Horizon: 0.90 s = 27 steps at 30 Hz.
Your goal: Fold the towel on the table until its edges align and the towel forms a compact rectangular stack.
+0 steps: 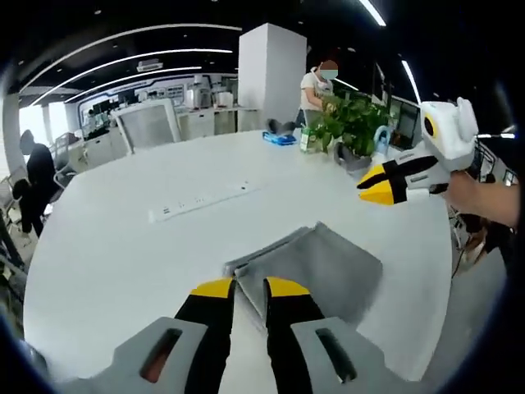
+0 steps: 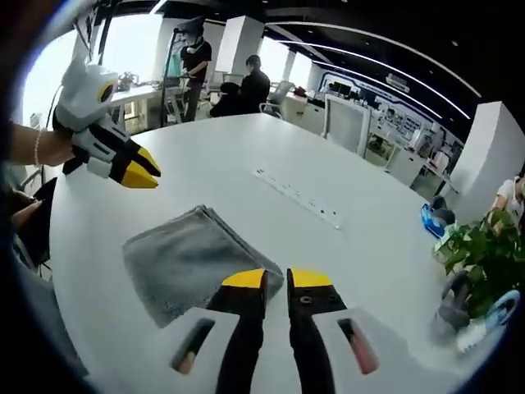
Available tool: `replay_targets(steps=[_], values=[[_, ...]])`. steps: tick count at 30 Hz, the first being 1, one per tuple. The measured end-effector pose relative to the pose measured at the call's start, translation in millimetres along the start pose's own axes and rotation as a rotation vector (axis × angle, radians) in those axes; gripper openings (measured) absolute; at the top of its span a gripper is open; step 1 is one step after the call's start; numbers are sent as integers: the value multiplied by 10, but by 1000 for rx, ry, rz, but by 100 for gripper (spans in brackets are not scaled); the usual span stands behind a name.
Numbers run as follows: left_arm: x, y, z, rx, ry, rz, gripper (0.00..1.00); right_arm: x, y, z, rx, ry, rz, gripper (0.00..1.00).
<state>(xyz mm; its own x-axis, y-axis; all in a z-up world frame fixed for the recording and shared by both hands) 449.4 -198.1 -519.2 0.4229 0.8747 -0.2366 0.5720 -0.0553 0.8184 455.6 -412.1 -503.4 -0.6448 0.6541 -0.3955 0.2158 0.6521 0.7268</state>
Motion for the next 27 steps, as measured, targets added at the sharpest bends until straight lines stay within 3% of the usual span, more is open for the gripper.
replay_targets(steps=[8, 14, 17, 19, 24, 27], values=[[-98, -178, -323, -59, 10, -55, 36, 108, -28, -374, -52, -14, 65, 23], [-218, -284, -599, -101, 41, -72, 42, 145, -25, -598, -136, 0, 112, 38], [-264, -294, -685, -146, 55, -85, 48, 171, -73, -675, -167, 20, 128, 41], [-299, -307, -744, -181, 64, -95, 53, 180, -115, -702, -173, 23, 131, 44], [-396, -377, -910, -204, 72, -94, 63, 221, -143, -853, -213, 28, 193, 56], [-450, -409, -1024, -230, 75, -86, 73, 246, -145, -962, -238, 0, 203, 64]])
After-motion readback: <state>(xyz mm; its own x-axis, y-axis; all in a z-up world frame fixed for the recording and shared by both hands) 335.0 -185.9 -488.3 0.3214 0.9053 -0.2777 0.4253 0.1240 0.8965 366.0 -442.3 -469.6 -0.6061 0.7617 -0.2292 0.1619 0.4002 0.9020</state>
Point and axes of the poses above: the point that each gripper's makers call its tool centre point, and the gripper's own axes: z roughly forward along the fingers, x roughly to its left, y roughly out of its top, the point moved 3 cm from there along -z, roughly backward along the fingers, and after that the axes turned 14 degrees about -z, right-handed, at the moved point
